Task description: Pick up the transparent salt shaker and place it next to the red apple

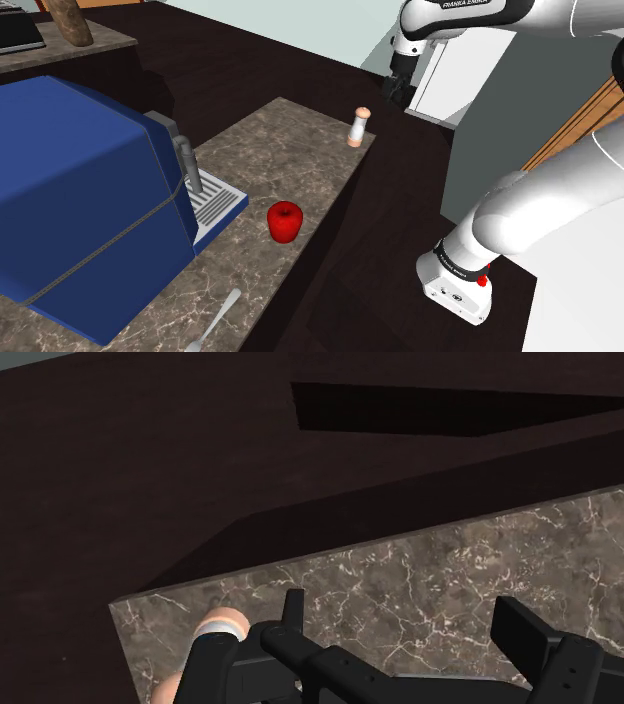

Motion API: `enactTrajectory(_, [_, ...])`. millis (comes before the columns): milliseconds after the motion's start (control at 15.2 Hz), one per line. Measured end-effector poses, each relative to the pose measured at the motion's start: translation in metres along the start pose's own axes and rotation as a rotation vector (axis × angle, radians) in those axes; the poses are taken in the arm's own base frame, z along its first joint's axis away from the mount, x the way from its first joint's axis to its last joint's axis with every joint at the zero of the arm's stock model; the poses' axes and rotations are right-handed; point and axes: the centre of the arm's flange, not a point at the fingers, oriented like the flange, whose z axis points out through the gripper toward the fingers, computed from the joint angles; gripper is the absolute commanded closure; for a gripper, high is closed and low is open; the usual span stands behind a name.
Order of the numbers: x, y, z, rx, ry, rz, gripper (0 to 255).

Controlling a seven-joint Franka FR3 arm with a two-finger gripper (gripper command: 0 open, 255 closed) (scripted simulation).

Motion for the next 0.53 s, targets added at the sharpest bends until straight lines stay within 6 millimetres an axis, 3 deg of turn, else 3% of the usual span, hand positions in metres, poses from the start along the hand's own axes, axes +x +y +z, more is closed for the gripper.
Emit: enactTrajectory(528, [0.065,0.072,0.047,0.028,0.018,0.022,0])
